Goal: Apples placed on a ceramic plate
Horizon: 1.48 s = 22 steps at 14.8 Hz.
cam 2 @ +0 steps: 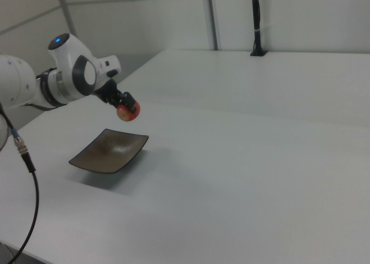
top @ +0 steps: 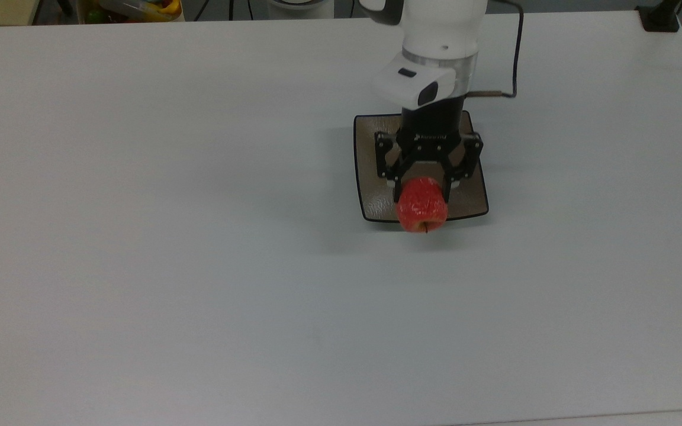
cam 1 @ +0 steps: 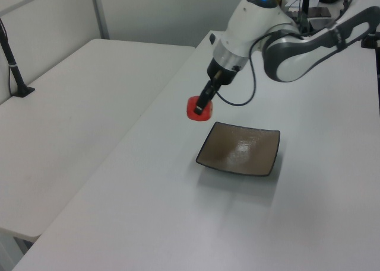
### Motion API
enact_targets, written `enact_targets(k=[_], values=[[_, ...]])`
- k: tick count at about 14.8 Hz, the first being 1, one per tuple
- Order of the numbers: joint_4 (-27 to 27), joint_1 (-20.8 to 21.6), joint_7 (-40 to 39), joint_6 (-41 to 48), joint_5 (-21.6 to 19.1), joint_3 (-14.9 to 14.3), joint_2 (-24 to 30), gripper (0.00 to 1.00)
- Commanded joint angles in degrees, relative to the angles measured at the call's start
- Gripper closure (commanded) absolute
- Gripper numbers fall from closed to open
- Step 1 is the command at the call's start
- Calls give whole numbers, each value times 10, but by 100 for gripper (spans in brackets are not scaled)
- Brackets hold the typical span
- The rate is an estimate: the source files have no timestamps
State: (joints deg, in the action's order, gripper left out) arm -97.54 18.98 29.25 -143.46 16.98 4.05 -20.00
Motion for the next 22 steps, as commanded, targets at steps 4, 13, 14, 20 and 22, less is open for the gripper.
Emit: enact_targets(k=[4,13,14,20,22], values=[[-108,1,-19,30,10,10,76,0],[-106,3,-18,54,3,10,74,0],[-106,1,-18,70,2,10,76,0],[-92,-24,-128,298,-107,8,129,0],[-92,-35,-177,336,-132,3,153,0]])
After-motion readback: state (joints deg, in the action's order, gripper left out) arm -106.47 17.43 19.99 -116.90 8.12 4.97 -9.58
